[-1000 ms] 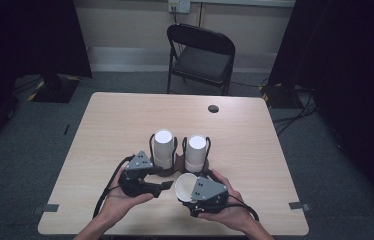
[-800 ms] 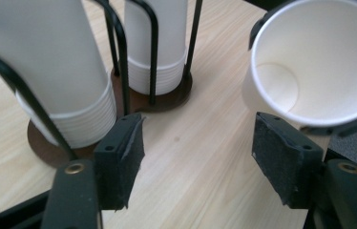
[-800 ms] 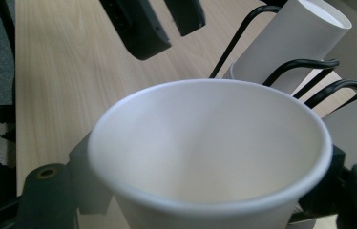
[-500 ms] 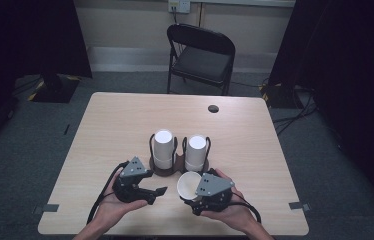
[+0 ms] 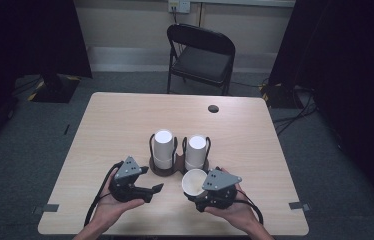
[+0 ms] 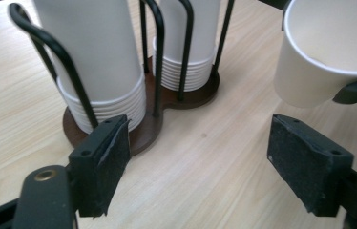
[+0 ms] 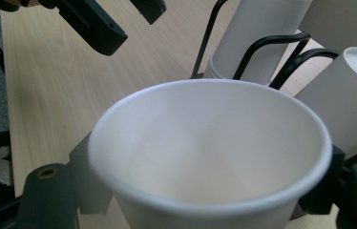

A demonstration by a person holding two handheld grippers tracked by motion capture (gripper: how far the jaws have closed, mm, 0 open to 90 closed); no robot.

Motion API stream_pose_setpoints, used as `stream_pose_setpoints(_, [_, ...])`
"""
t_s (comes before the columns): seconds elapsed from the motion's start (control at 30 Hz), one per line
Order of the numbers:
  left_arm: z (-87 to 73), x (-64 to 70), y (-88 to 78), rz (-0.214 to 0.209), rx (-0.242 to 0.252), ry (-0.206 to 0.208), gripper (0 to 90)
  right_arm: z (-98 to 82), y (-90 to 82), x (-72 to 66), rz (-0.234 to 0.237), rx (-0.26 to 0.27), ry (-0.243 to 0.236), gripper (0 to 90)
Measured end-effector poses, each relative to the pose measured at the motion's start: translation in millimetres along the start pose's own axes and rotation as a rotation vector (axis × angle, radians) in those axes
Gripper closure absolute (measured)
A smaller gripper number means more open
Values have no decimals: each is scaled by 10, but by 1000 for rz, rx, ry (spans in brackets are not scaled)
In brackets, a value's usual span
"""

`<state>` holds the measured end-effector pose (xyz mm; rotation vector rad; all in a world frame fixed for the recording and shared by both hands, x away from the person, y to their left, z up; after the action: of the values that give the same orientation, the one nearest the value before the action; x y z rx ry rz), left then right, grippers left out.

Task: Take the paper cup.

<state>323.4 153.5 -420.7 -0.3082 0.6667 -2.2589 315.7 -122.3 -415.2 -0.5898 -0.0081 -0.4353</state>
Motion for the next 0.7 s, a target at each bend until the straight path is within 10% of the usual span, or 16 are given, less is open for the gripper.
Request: stream_pose_setpoints(0.7, [-220,114,35,-8,-13,23,205,-103,-277,332,-90,68,142,247])
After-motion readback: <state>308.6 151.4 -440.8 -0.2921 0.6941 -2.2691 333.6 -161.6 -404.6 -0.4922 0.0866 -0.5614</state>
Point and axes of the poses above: each handheld gripper's, and its own axes: y roughly forward along the jaws, z roughly out of its top, x roughly to its right, the point moved 1 cm from there along y, roughly forward along the jaws, and after that the axes turned 6 degrees about z, right-handed, at the moved point
